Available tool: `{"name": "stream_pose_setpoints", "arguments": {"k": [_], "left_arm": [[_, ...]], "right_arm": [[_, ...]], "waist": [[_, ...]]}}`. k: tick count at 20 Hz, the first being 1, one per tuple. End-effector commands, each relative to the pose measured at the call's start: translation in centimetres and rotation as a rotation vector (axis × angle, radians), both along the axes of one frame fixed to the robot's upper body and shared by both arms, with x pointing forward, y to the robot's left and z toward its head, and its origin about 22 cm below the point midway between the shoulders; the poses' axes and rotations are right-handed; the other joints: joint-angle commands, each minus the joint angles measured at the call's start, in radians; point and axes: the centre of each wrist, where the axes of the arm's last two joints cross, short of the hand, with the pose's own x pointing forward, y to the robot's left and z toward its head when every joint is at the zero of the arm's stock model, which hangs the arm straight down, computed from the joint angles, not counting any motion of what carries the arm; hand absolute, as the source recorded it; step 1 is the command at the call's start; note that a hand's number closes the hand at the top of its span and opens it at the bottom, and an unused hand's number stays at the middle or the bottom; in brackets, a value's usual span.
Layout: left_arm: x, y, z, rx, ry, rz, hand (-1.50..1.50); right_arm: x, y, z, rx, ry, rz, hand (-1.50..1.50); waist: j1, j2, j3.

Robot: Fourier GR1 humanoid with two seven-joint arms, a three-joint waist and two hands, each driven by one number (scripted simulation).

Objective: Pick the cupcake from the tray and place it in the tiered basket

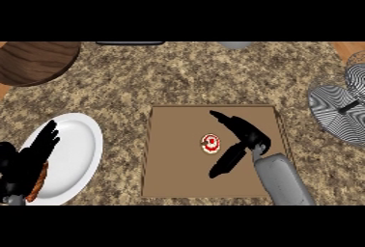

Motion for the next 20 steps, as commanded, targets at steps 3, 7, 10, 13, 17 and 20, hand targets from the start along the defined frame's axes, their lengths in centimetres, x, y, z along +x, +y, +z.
{"name": "stream_pose_setpoints", "arguments": {"k": [3, 7, 10, 13, 17, 20], "left_arm": [[-1.0, 0.6, 0.2, 0.000, 0.017, -0.015, 0.00], [-2.3, -0.6, -1.1, -0.010, 0.018, 0.008, 0.00], [0.5, -0.6, -2.0, -0.001, 0.016, 0.016, 0.00], [-0.6, 0.8, -1.9, -0.006, 0.027, 0.005, 0.00], [0.3, -0.5, 0.2, -0.012, 0.021, 0.006, 0.00], [-1.0, 1.1, -2.1, 0.001, 0.025, 0.003, 0.00]], "right_arm": [[-0.3, 2.6, -1.7, 0.005, 0.043, 0.025, -1.50], [-0.4, 1.5, -1.2, 0.067, -0.093, 0.079, 1.50], [-0.6, 2.1, 0.3, 0.092, -0.132, 0.027, 1.50], [-1.8, 3.2, -2.1, 0.095, -0.167, -0.022, 1.50], [-1.1, 0.0, 0.3, 0.066, -0.198, -0.099, 1.50], [-1.1, 0.8, 1.8, 0.063, -0.204, -0.158, 1.50]], "waist": [[0.009, 0.011, 0.006], [0.010, 0.011, 0.006], [-0.001, 0.011, 0.005], [0.004, 0.012, 0.005], [0.001, 0.010, 0.005], [0.001, 0.011, 0.005]]}}
